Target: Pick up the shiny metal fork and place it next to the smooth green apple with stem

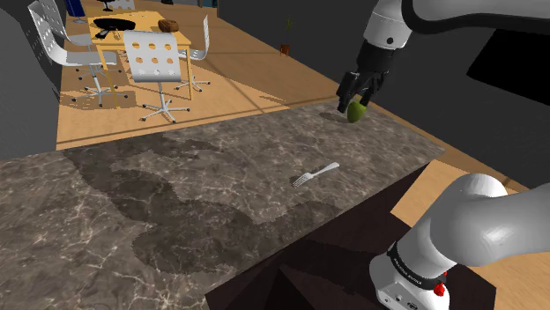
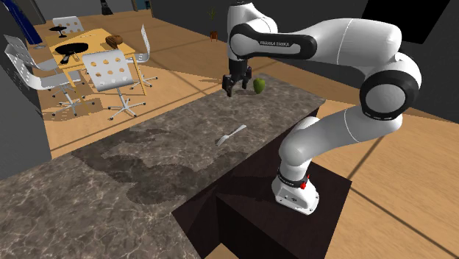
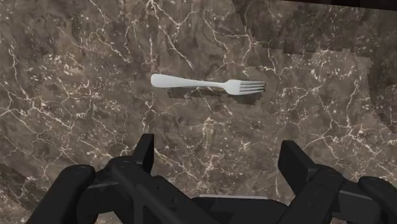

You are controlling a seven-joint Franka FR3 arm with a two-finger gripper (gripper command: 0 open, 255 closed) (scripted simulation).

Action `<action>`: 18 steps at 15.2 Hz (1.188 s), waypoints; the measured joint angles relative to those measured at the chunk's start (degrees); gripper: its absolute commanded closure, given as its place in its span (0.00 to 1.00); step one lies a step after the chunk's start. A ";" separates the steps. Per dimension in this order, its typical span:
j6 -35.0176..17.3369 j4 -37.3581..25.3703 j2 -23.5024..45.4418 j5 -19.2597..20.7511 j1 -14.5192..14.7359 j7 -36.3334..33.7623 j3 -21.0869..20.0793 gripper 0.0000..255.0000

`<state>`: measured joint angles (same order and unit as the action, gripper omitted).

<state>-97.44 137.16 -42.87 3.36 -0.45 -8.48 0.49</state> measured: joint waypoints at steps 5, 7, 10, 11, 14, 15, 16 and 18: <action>-6.82 6.48 -0.79 1.39 3.18 9.22 2.41 0.00; -11.21 10.41 -1.05 2.22 5.31 15.09 3.90 0.00; -17.87 15.74 -0.91 4.00 8.17 24.83 7.04 0.00; -20.47 17.81 -0.63 4.45 9.30 27.72 7.85 0.00; -28.79 22.92 1.57 6.65 11.95 37.75 11.83 0.00; -31.42 24.44 2.34 7.26 12.96 40.99 13.00 0.00; -34.03 25.20 3.88 7.76 14.16 44.20 14.23 0.00; -39.52 27.68 6.35 9.30 15.84 51.42 17.49 0.00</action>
<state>-136.96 164.84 -36.52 12.66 15.39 42.94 17.98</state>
